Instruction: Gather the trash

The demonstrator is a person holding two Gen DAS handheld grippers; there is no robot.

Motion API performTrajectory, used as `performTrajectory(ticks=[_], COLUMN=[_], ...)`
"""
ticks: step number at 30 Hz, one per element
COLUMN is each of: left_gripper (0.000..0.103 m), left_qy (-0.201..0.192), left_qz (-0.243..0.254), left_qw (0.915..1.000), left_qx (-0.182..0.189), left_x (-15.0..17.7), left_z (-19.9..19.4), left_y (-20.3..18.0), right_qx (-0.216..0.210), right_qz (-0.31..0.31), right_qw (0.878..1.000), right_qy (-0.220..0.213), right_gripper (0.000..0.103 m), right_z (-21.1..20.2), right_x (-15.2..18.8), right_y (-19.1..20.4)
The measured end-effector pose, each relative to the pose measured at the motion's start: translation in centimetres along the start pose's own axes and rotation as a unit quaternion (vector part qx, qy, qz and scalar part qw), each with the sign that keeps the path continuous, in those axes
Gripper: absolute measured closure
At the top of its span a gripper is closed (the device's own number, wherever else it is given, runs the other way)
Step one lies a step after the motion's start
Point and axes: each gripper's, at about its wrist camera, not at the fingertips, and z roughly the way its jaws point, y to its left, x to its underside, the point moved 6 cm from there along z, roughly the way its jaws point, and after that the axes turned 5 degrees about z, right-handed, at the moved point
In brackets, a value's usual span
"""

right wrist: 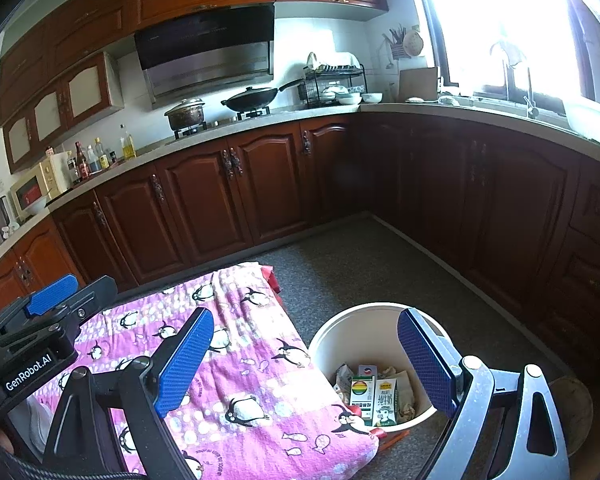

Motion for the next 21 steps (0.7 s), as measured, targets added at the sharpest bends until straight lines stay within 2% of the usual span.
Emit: performTrajectory(ticks=[21], left_gripper=[0.033], left_qy=[-0.002], left_qz=[0.004], left_qw=[1.0], left_qx=[0.0], left_x=[0.07], left_z=[-0.17], left_y=[-0.12], right_qx=[-0.005], right_qz=[-0.005], right_qw=[1.0], right_qy=[0.002], right_gripper=[0.011], right_z=[0.25], right_x=[-0.03], right_y=[0.25])
